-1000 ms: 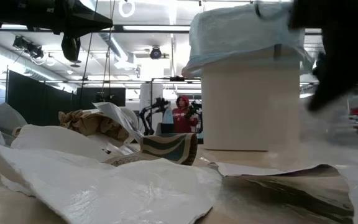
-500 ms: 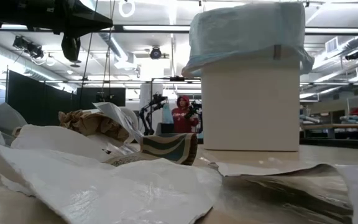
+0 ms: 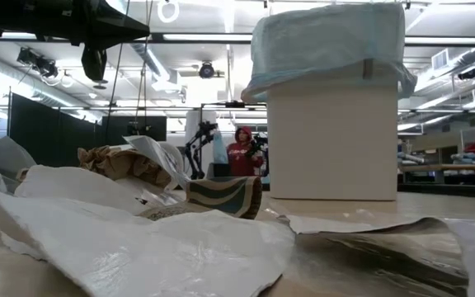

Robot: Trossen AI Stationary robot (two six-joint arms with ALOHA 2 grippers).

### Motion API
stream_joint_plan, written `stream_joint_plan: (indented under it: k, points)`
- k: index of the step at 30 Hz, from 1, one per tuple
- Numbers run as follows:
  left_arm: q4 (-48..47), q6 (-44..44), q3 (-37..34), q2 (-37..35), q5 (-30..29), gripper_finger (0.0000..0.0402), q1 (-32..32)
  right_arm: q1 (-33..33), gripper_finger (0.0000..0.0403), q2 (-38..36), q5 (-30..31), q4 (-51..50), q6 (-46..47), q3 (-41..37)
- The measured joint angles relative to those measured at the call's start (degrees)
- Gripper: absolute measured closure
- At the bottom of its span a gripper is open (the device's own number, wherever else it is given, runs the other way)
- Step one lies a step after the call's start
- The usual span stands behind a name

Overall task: Place trash/remove bag and relplace
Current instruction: Put the transparent plastic into the trash bin

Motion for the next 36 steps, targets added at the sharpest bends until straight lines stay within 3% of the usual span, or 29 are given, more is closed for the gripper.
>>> stream_joint_plan:
  k: [10,14,21,25,29,36]
  points:
    - [0.0,0.0,0.0,0.0,0.0,0.0394,0.0,-7.1,0.0382,-0.5,-18.5,-0.1,1.1,-7.0]
    - [0.0,0.0,0.0,0.0,0.0,0.0394,0.0,-7.3,0.0332,-0.5,-20.5,-0.1,1.1,-7.8]
    - [0.0,0.0,0.0,0.0,0.0,0.0394,0.0,-7.1,0.0207,-1.8,-21.3,4.8,-0.5,-7.7]
    - [0.0,0.0,0.0,0.0,0.0,0.0394,0.0,-4.8,0.0154,-2.3,-30.1,13.0,-0.4,-7.7]
    - [0.0,0.0,0.0,0.0,0.0,0.0394,0.0,1.6,0.0152,0.6,-35.4,22.3,0.3,-9.2]
    - [0.0,0.0,0.0,0.0,0.0,0.0394,0.0,11.5,0.0171,8.2,-35.6,27.5,8.2,-12.4]
